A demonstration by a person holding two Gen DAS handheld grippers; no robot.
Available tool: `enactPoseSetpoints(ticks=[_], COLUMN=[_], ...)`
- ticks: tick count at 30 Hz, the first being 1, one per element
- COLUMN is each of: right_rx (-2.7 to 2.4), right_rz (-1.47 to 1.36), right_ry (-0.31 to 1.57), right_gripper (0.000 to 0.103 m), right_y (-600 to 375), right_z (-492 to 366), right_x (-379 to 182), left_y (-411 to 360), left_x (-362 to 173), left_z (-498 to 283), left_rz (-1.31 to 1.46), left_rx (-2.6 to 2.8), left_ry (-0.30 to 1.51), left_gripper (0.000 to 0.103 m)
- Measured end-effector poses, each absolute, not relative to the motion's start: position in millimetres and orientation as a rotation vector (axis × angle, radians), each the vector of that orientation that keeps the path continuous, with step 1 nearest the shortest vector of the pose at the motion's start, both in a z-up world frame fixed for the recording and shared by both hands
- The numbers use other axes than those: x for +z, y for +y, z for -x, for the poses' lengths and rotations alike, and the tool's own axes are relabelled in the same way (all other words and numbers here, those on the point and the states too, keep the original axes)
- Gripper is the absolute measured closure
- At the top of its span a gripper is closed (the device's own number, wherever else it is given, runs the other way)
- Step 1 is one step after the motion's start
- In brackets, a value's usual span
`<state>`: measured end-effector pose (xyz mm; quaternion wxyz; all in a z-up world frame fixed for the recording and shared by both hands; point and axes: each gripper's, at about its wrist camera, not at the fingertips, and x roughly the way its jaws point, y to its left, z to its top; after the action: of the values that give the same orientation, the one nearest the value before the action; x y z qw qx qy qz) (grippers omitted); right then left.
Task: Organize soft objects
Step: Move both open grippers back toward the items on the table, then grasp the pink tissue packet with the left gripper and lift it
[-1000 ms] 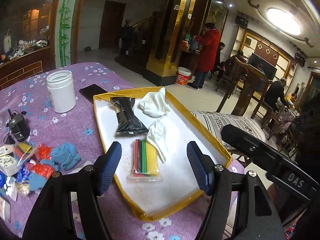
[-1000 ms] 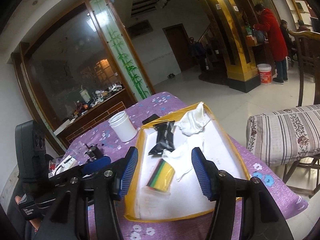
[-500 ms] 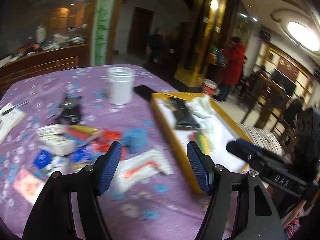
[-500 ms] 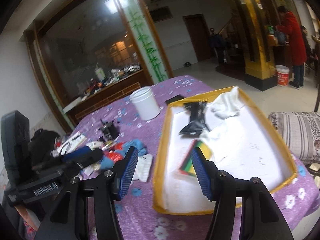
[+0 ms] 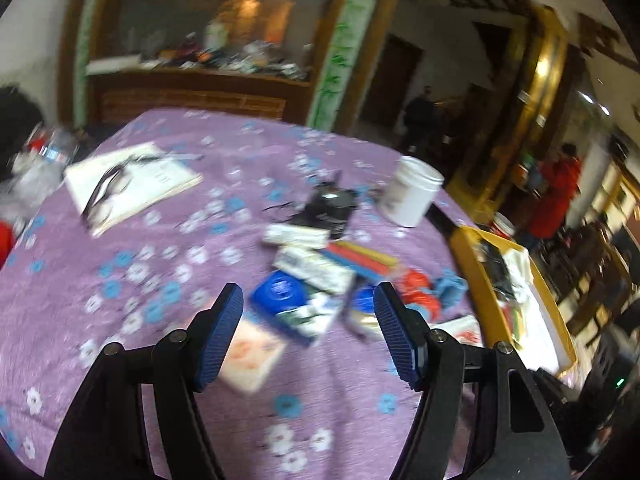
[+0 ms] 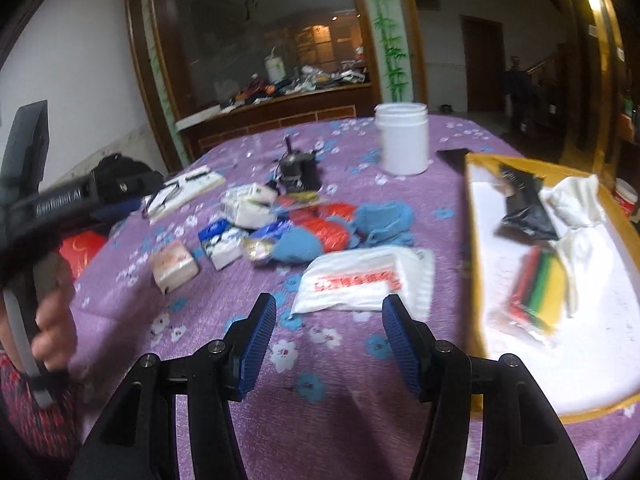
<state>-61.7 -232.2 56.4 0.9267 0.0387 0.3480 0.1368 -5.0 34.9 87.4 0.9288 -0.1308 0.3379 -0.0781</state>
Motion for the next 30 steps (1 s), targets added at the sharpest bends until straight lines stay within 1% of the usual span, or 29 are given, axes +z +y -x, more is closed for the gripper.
enactPoseSetpoints(ticks=[2,5,10,14,18,23,29,30], right_rx=[0.286,0.296,0.327,0.341,0.355,0.363,0.365,0.364], right_rz=[-0.090,-0.082,-0.081,-0.102,-0.132,-0.162,-0.173,-0.175], right_ry=[0.745,0.710,0.715,0.723,0.724,0.714,0.707,0.708], right_gripper=[0.046,0.046,0.046,0.046,0.046,0.046,0.046,0.046], right_y=[-229,-230,-228,-234,-240,-246,-249,-250], right_z=[57,59,57,56,54,54,57,56], right_x=[45,48,49,49,48,49,49,49], left_y=[48,62,76,79,71,58,39,35], left_x=[81,75,64,48,34,26,11,13], left_z=[2,3,-1,-13,-18,-28,-53,-53], left_rz=[0.295,0.315,0.336,0.395,0.419,0.426,0.332,0.296], left_rx=[-0.140,-0.101,-0.053,-0.029,0.060,0.092,0.068,0.067], left_ry=[0.728,0.766,0.809,0.908,1.003,1.042,1.071,1.057], left_gripper=[0.036,0.036,0.036,0.036,0.036,0.036,0.036,0.039])
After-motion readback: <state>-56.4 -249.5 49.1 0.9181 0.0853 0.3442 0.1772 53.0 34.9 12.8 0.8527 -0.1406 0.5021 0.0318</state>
